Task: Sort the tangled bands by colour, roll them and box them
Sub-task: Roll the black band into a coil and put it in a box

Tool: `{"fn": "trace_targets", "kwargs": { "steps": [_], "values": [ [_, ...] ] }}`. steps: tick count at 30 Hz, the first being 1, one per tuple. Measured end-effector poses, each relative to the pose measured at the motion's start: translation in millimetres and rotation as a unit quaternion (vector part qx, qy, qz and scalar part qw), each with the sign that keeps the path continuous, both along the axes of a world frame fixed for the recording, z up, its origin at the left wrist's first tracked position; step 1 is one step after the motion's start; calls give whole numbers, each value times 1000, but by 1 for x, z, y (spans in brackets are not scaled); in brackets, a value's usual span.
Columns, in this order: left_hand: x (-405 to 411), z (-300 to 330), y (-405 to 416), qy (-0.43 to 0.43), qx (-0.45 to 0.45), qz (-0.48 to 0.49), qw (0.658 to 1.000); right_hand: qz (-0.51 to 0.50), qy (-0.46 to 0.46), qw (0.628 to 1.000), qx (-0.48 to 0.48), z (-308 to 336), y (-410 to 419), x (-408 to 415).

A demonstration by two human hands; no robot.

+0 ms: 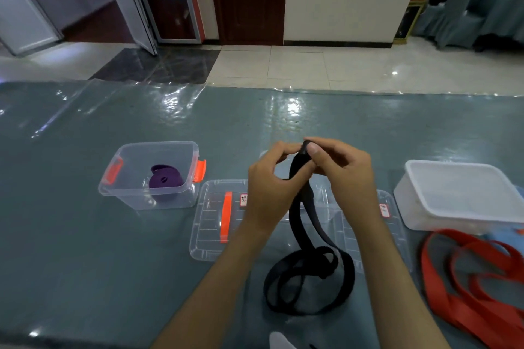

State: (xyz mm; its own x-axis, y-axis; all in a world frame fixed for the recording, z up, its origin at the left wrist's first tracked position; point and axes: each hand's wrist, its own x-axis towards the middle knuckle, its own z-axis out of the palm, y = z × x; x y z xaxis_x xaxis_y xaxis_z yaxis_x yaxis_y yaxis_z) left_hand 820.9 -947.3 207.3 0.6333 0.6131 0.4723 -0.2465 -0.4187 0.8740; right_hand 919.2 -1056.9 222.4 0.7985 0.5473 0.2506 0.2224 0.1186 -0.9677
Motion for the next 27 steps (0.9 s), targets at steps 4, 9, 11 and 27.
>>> {"fn": "trace_targets", "kwargs": {
  "steps": [4,9,11,27],
  "values": [
    [-7,-17,-6,9,-62,-79,995,-19,119,990,66,0,-12,-5],
    [-6,-26,-6,7,-7,-70,998,-17,190,979,71,-9,-29,-11],
    [-6,-29,-6,7,40,-69,997,-16,195,979,62,-10,-33,-13],
    [-9,-15,12,-37,131,-67,988,4,239,971,27,2,-36,-17]
  ]
}}
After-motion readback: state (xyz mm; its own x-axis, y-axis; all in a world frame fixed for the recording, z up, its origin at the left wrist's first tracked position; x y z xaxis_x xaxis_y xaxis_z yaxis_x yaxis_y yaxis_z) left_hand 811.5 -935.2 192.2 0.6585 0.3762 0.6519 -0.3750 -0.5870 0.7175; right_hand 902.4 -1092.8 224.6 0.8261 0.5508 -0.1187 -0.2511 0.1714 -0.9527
